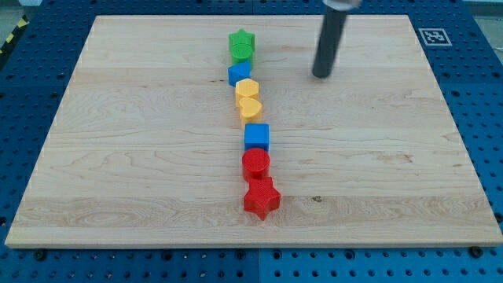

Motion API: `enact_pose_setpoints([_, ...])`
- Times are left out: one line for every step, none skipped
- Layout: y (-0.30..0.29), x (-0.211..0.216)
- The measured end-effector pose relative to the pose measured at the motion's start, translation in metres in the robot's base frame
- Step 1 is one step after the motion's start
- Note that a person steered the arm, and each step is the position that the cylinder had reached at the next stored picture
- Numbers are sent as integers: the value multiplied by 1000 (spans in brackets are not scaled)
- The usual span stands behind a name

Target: Move the green star diagonal to the heart

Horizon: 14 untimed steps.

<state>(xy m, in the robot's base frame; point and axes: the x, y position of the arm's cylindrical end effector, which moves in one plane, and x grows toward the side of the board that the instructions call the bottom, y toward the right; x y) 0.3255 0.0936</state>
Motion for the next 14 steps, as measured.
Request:
enact_pose_setpoints([-61, -31])
enact_pose_setpoints([-66, -39])
enact_pose_setpoints([-87, -61])
enact_pose_setpoints([-116, -62])
enact_pose_setpoints([-141, -62])
enact_pose_setpoints([-161, -58])
enact_pose_setpoints([-183, -41])
enact_pose_setpoints([-201, -15])
enact_pose_setpoints([-207, 9])
enact_pose_setpoints([-208, 33])
enact_pose_setpoints([-226, 43])
enact_pose_setpoints([-254, 45])
enact_pose_setpoints([-276, 45])
enact_pose_setpoints([-282, 45])
